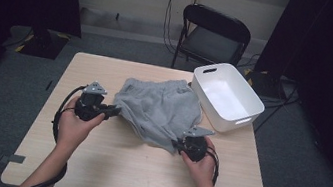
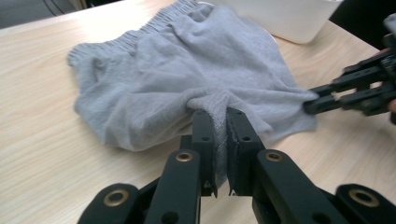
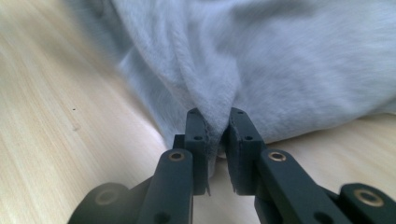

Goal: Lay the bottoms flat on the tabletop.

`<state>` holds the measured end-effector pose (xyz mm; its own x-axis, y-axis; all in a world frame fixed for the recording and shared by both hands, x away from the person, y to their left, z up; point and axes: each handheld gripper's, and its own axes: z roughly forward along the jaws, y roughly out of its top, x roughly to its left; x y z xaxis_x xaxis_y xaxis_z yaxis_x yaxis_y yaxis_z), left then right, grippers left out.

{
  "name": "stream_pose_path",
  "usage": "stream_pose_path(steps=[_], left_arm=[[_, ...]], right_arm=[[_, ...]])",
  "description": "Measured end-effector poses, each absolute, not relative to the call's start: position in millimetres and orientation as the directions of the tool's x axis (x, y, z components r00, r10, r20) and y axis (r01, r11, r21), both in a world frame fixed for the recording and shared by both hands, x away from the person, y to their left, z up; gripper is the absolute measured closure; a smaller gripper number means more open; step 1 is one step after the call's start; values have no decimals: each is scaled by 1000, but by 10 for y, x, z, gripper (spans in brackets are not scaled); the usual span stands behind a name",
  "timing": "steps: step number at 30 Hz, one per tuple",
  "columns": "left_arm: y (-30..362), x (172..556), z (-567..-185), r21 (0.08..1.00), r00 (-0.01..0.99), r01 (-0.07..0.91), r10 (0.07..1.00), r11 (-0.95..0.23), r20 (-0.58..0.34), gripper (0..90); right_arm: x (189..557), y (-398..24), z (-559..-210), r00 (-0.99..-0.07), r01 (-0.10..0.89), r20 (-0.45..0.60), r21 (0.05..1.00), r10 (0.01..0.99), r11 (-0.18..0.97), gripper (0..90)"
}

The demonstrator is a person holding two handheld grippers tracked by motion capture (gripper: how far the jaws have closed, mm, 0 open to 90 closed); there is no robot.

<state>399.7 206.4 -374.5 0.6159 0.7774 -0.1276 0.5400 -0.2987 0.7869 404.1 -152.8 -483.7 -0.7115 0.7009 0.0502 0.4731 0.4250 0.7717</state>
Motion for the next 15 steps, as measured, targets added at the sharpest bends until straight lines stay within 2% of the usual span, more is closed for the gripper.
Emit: stream_pose_path(steps=[7,15], left_arm=[[2167,4019,-3675,797,594,540,793,-271,-134,837],[2214,4011,-3794,784,582,563,799,-261,-151,836]], right_arm=[[4050,-1791,-4764,-681,498,69,773,729,393,802],[4025,-1844,-4839,-684,512,92,768,723,386,761]])
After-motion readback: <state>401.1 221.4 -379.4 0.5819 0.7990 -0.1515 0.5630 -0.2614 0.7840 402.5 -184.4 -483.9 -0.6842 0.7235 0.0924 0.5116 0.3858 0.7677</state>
